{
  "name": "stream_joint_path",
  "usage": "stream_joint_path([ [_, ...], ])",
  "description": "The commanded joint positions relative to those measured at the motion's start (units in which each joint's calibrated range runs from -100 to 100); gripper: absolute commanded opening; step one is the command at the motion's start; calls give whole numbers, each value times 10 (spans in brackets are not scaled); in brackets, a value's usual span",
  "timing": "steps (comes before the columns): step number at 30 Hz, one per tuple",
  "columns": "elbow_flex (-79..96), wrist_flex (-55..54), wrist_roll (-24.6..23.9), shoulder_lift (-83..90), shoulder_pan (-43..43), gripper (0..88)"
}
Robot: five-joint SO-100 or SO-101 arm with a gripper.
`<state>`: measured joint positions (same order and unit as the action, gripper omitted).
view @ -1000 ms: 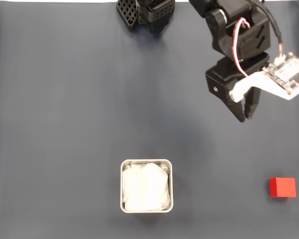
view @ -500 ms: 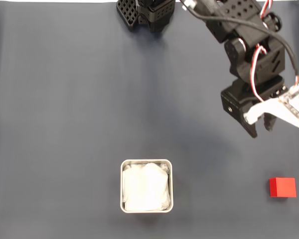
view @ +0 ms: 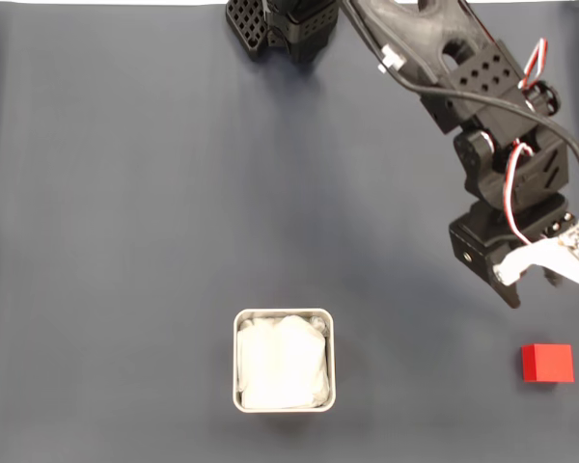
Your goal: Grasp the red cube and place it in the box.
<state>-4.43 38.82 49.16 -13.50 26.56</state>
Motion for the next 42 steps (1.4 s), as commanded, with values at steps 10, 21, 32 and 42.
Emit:
stream_joint_path([
  [10, -69, -55, 17, -69, -13, 248],
  [21, -115, -66, 17, -136, -14, 293],
  [32, -181, -72, 13, -197, -12, 310],
  [42, -260, -69, 12, -249, -13, 313],
])
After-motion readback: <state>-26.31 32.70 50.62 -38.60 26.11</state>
